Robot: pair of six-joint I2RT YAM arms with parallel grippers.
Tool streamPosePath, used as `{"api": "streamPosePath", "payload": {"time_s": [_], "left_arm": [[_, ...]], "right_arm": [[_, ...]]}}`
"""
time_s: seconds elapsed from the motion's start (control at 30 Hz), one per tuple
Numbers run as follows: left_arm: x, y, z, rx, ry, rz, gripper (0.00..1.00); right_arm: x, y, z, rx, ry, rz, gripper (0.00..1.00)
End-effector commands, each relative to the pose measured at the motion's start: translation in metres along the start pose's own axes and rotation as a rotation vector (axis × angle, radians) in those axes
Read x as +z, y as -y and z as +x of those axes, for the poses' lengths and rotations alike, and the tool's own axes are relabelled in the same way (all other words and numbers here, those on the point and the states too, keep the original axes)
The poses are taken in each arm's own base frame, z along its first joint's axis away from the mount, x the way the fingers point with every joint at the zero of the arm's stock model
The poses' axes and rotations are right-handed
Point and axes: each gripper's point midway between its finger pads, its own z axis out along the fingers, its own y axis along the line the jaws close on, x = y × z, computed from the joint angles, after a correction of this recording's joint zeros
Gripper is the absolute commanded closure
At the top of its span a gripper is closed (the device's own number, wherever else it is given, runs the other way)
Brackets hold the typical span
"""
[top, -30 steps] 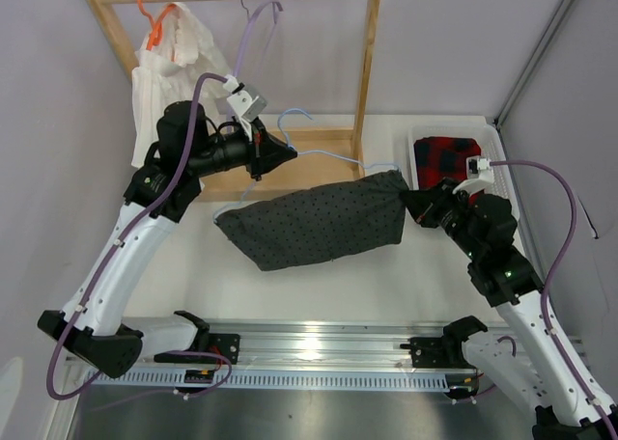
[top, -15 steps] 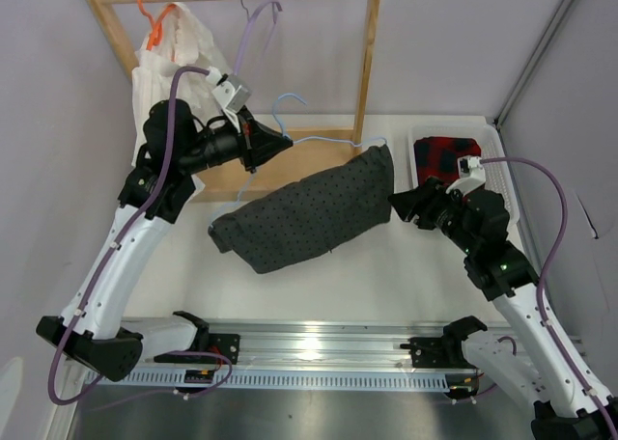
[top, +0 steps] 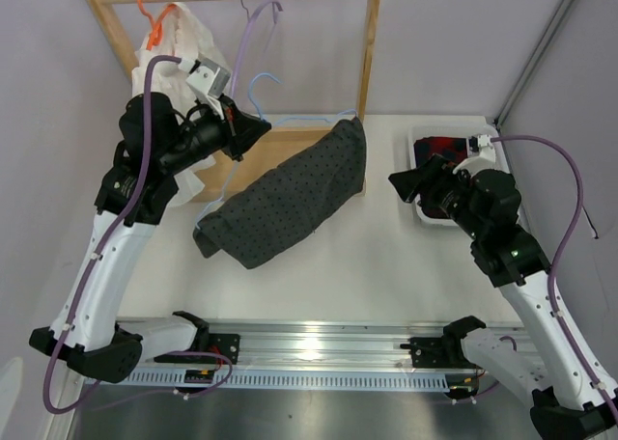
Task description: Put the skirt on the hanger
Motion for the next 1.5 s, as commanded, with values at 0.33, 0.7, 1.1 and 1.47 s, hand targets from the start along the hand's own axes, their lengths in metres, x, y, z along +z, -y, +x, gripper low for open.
{"api": "streamPosePath", "payload": {"time_s": [0.33,0.7,1.1,1.47], "left_arm": [[-0.035,0.000,-0.010,0.025,-0.014,-0.085,1.00],[-0.083,-0.021,0.042,-0.047,-0.069,-0.307,1.00],[-0.107,-0.064,0.061,-0.059,-0.126,-0.581,1.00],[-0.094,-0.100,0.035,-0.058,-0.070,-0.701,1.00]], "right_arm": [[0.011,-0.029,-0.026,-0.020,0.026,-0.037,0.27],[0.026,-0.030,-0.024,-0.026,0.008,-0.035,0.27],[0.027,-0.024,-0.017,-0.029,-0.006,-0.026,0.27],[0.020,-0.024,-0.019,-0.038,-0.001,-0.027,0.28]]}}
